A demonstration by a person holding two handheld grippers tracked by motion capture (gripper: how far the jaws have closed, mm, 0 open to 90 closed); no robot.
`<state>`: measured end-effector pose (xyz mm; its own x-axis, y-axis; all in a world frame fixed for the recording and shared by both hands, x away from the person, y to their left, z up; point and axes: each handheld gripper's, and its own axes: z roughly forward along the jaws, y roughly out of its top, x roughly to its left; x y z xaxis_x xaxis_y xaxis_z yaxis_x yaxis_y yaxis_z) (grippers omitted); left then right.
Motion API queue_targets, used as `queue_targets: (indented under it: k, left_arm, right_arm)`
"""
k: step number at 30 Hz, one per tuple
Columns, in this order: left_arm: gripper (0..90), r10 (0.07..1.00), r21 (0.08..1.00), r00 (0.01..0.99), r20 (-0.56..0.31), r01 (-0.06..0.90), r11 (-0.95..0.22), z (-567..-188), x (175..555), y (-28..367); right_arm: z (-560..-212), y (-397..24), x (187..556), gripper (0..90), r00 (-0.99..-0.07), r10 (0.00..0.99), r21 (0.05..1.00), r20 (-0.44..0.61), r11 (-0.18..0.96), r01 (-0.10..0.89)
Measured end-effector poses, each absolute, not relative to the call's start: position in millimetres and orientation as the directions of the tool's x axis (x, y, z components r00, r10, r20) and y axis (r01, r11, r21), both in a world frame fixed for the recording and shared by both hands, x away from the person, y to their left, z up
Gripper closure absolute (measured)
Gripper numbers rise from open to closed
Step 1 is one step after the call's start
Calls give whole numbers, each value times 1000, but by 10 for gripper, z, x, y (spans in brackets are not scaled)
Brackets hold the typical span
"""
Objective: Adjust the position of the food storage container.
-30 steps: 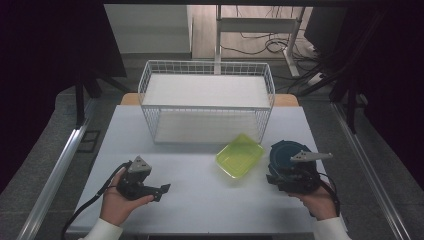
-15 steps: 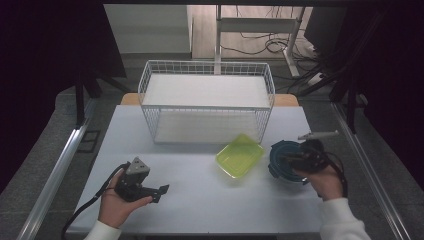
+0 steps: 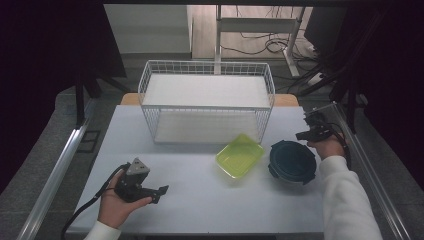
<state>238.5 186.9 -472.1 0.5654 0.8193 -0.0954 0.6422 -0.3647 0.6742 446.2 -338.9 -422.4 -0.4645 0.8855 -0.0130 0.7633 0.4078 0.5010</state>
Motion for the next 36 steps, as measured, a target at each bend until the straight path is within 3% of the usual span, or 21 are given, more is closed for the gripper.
queue_targets:
  k: [8,36]
  left_arm:
    - [134,823,673,561,-91,643,-365,-4723,2372,1865]
    - [134,815,679,565,-130,650,-342,-4715,2361,1844]
  right_arm:
    - [-4415,-3454,4549,887,-507,859,403,-73,490,773]
    - [-4396,-3405,4290,894,-527,844,358,-103,526,772]
